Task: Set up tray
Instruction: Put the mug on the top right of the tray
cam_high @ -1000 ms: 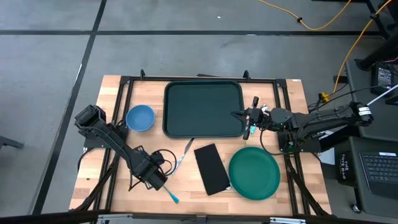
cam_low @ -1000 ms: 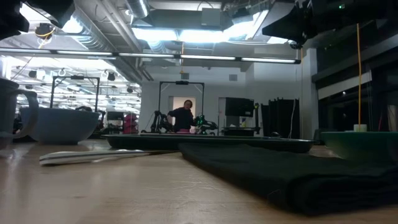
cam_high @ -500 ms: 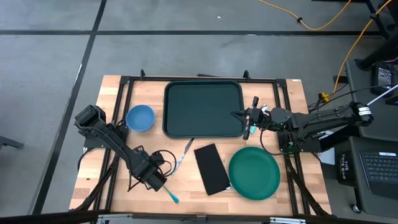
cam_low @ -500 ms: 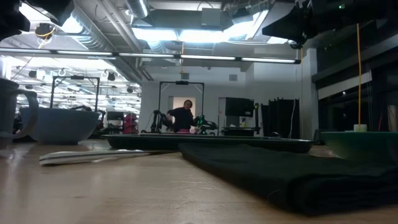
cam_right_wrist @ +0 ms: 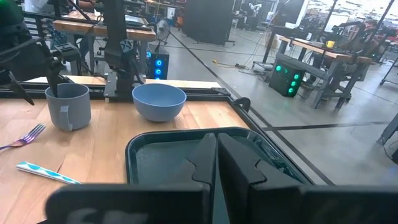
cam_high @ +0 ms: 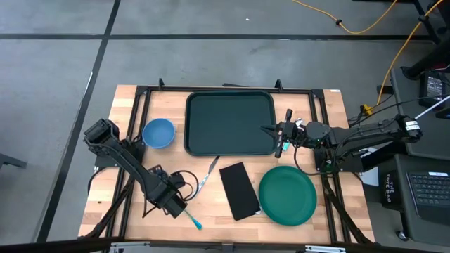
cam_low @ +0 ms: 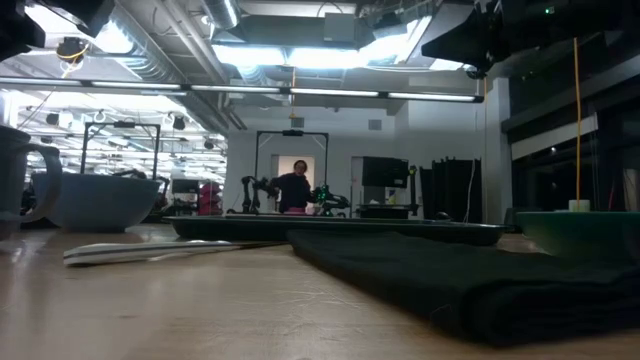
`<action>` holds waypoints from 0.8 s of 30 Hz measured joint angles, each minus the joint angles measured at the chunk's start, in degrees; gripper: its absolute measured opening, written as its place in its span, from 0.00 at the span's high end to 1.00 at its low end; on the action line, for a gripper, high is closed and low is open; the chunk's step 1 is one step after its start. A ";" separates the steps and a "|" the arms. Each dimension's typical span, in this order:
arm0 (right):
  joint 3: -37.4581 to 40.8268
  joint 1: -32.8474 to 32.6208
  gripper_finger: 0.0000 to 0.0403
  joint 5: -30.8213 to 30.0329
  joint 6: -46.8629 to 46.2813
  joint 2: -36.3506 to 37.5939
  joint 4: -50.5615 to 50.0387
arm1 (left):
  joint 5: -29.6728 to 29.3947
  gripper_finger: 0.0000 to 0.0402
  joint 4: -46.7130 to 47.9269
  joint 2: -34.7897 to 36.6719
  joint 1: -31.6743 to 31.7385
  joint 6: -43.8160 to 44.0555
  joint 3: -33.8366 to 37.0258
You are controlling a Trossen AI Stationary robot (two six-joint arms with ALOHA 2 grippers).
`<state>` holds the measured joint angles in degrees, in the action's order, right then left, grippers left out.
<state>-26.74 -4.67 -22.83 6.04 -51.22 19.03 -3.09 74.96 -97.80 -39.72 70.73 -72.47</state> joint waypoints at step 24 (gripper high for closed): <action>0.00 0.00 0.94 0.02 -0.02 0.00 0.09 | 0.28 0.75 0.02 0.00 0.00 0.71 0.00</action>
<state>-26.74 -4.67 -22.81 6.02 -51.22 19.11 -2.81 74.98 -97.80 -39.72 71.44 -72.47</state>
